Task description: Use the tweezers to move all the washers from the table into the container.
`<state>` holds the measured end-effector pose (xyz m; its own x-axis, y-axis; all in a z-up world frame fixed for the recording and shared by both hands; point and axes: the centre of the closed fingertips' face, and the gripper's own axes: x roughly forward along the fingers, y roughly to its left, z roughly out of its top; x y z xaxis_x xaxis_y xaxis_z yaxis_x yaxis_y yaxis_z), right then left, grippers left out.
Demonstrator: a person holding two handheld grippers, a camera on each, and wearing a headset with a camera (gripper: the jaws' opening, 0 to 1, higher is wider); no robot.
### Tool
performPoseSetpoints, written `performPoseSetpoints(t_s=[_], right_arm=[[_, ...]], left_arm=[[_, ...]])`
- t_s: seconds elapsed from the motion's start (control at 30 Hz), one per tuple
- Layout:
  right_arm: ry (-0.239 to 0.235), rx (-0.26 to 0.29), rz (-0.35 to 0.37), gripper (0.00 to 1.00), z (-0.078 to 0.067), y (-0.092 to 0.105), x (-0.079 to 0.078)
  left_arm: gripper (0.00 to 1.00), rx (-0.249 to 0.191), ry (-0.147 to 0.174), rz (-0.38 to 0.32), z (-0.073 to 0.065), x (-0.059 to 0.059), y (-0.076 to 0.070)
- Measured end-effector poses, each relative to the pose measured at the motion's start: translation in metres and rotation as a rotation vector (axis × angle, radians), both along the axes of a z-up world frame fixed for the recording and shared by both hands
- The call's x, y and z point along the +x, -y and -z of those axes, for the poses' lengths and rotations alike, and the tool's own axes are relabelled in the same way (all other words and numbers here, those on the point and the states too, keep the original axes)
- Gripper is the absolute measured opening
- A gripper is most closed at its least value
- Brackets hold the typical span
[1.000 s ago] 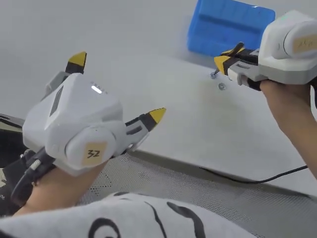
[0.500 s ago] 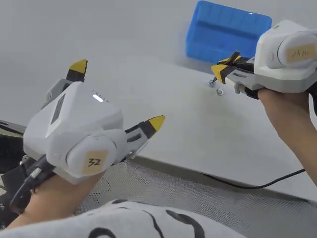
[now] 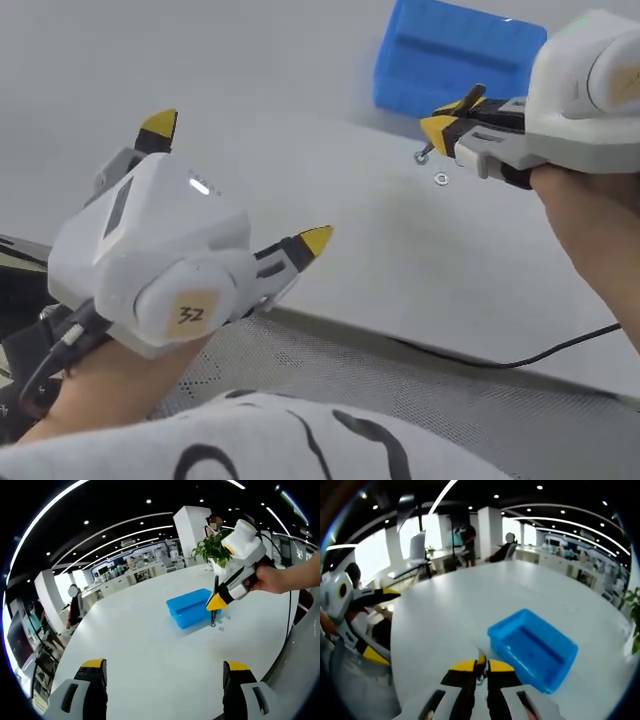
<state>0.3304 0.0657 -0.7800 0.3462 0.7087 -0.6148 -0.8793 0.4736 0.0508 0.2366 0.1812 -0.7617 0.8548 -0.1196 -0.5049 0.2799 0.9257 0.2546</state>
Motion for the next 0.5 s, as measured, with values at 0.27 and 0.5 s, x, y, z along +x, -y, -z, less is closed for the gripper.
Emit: performPoseSetpoints(t_s=[0.27, 0.5], right_arm=[[0.023, 0.025, -0.005, 0.04, -0.018, -0.004, 0.009], [0.045, 0.047, 0.000, 0.04, -0.031, -0.005, 0.021]], left_arm=[[0.99, 0.002, 0.002, 0.003, 0.000, 0.001, 0.001], [0.99, 0.009, -0.005, 0.002, 0.002, 0.001, 0.000]])
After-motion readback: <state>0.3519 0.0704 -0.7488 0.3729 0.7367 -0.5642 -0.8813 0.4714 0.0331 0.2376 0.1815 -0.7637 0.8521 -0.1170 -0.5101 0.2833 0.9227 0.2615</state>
